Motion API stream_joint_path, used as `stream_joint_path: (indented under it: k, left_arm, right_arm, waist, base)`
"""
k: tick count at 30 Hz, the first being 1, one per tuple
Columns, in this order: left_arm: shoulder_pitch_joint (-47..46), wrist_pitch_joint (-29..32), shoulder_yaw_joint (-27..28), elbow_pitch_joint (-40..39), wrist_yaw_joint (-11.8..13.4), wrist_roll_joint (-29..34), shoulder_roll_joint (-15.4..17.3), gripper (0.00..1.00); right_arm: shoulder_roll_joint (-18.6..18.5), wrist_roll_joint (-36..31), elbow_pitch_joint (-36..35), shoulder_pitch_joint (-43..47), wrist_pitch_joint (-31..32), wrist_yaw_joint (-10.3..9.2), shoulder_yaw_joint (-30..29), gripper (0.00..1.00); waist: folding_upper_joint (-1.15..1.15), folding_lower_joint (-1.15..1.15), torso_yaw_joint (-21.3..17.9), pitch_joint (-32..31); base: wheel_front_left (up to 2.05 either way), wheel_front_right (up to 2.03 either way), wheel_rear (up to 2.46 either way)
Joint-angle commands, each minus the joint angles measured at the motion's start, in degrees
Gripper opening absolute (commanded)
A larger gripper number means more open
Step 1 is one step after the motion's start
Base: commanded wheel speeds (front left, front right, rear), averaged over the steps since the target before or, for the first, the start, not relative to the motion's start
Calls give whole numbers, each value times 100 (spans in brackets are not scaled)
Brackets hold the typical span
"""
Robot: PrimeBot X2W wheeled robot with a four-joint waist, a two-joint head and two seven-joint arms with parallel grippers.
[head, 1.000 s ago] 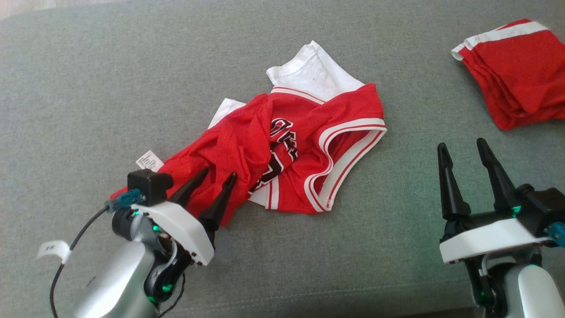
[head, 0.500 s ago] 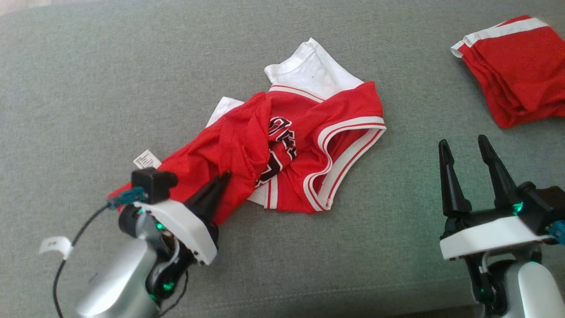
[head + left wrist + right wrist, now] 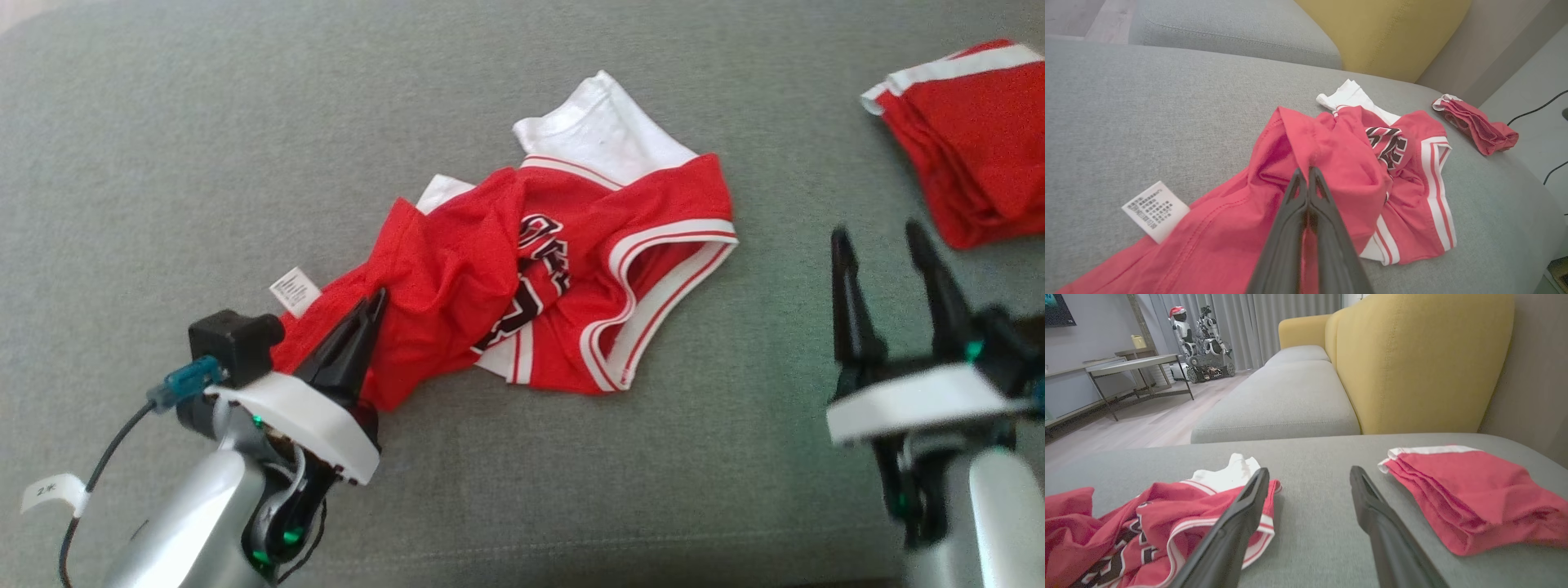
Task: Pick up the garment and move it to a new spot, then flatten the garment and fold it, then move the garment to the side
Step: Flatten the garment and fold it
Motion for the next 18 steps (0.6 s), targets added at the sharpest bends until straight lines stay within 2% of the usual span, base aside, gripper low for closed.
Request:
stream_joint_path:
  k: [1, 7, 12, 13, 18]
  left_arm:
    - [-177, -66, 253, -262, 33, 52, 151, 0]
    - [-332, -101, 173, -442, 44, 115, 40, 0]
    - [-669, -204, 43, -481, -62, 224, -139, 0]
    - [-669, -204, 43, -481, -62, 224, -139, 0]
    - [-953, -345, -82, -367, -216, 284, -333, 0]
  right_arm:
    - [-30, -12, -142, -421, -33, -4, 103, 100]
    - [-30, -77, 529, -1433, -17, -4, 149, 100]
    - [-98, -58, 1693, -2695, 111, -4, 279, 100]
    - [-98, -58, 1693, -2695, 111, -4, 279, 100]
    - [-335, 41, 2992, -3646, 269, -4, 470, 100]
  waist:
    - [0, 0, 85, 54]
    - [0, 0, 400, 241]
    - [0, 0, 828, 584]
    - [0, 0, 828, 584]
    - [0, 0, 1197, 821]
  base:
    - [0, 0, 0]
    - [0, 0, 0]
    - [0, 0, 0]
    - [0, 0, 0]
    - [0, 0, 0]
